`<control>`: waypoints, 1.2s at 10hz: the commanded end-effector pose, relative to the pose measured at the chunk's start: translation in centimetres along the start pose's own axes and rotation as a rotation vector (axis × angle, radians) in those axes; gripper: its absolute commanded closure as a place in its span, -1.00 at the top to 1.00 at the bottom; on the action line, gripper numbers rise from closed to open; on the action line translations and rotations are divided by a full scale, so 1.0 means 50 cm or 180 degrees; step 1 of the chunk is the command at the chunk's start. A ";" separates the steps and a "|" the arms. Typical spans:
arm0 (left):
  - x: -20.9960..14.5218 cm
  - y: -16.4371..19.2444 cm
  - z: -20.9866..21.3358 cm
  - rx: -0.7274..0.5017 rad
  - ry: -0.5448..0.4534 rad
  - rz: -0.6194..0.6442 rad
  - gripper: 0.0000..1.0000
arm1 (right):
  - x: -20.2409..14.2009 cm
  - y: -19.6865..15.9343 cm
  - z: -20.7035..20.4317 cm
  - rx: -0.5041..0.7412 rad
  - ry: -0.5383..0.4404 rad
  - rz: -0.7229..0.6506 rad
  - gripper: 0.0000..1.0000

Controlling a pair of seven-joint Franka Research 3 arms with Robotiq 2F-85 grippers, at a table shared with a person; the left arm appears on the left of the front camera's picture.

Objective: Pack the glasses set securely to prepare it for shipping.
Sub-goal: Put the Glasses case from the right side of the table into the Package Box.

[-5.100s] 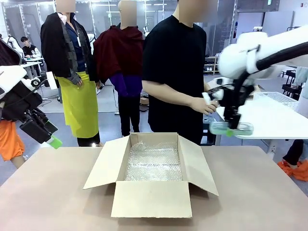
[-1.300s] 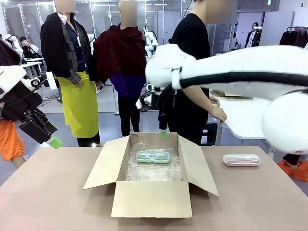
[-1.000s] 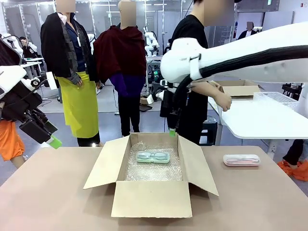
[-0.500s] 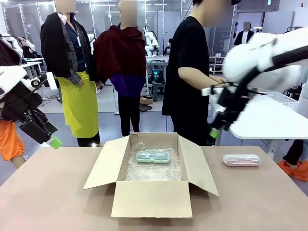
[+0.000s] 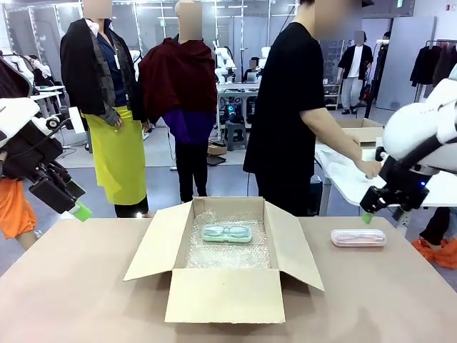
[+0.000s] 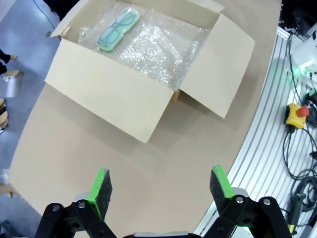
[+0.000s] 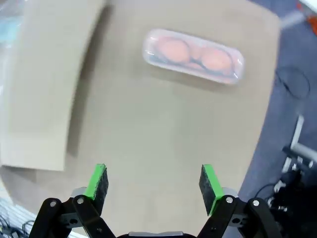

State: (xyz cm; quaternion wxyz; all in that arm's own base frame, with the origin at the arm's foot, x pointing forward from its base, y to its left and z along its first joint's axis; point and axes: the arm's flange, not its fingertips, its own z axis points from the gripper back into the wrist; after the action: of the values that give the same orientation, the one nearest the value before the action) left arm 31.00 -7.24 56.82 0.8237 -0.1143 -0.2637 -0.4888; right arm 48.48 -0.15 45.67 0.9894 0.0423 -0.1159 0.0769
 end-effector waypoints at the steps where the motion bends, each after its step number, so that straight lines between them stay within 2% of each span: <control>1: -0.005 0.002 0.004 -0.0050 -0.0019 -0.0055 1.00 | 0.020 0.020 -0.015 -0.0103 0.0057 -0.0197 0.86; 2: -0.005 0.002 0.004 -0.0050 -0.0019 -0.0055 1.00 | 0.025 0.028 -0.014 -0.0064 -0.0086 -0.0165 0.86; 3: -0.005 0.002 0.004 -0.0050 -0.0019 -0.0055 1.00 | 0.001 -0.006 -0.015 -0.0061 0.0056 -0.0119 0.86; 8: -0.005 0.002 0.004 -0.0050 -0.0019 -0.0055 1.00 | 0.008 -0.005 -0.019 -0.0064 0.0050 -0.0151 0.86; 12: -0.005 0.002 0.004 -0.0050 -0.0019 -0.0055 1.00 | 0.149 -0.052 -0.063 -0.0183 0.0210 -0.0168 0.86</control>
State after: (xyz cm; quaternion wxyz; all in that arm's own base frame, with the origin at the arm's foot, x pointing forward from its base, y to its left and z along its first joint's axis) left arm 30.99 -7.24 56.83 0.8236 -0.1142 -0.2639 -0.4888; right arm 54.09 -1.17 44.00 0.9932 0.0278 -0.1008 0.0505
